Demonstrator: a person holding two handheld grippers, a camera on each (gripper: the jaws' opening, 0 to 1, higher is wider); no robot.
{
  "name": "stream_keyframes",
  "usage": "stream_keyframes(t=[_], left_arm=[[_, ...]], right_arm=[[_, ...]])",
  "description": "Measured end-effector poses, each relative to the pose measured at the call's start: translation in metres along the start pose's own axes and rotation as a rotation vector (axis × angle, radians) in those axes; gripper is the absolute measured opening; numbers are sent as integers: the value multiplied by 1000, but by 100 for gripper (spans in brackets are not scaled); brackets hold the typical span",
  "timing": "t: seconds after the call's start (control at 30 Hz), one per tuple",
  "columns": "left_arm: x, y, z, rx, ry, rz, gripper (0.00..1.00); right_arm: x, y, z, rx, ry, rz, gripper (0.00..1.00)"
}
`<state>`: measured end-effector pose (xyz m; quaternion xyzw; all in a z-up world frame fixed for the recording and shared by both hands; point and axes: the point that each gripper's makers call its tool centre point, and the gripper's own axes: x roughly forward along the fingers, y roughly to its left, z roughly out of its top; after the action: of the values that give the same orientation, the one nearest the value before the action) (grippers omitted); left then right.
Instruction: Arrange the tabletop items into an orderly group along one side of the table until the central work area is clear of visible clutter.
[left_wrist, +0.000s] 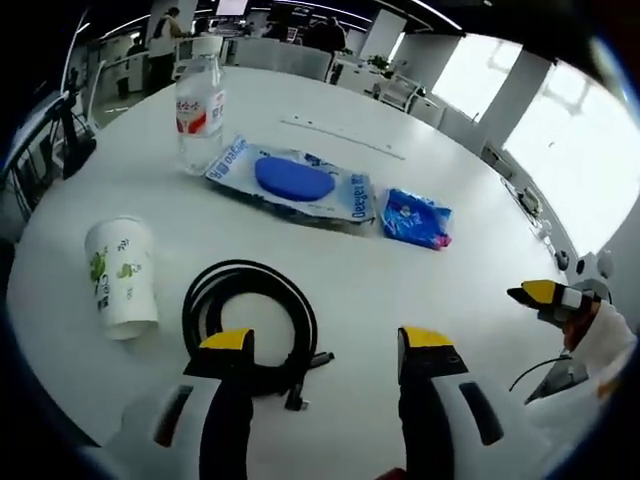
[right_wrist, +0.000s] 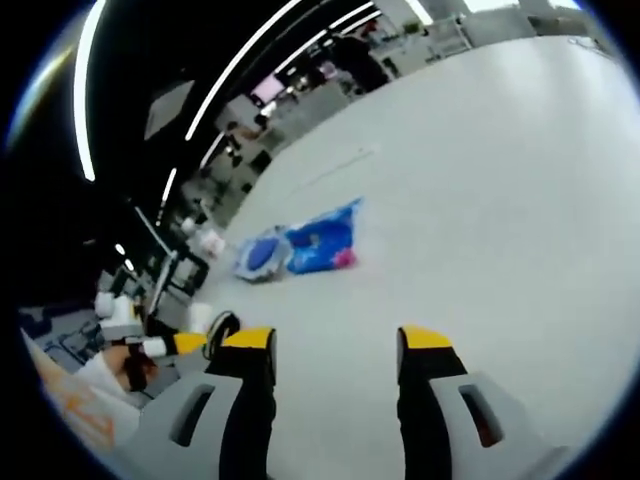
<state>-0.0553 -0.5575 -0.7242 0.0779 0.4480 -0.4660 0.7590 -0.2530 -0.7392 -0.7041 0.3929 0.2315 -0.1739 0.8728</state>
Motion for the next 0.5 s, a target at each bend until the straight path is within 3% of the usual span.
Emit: stream_keyframes(t=[0.5], left_arm=[[8, 6, -13, 13, 48, 1, 56]], right_arm=[[1, 4, -1, 3, -4, 11, 47]])
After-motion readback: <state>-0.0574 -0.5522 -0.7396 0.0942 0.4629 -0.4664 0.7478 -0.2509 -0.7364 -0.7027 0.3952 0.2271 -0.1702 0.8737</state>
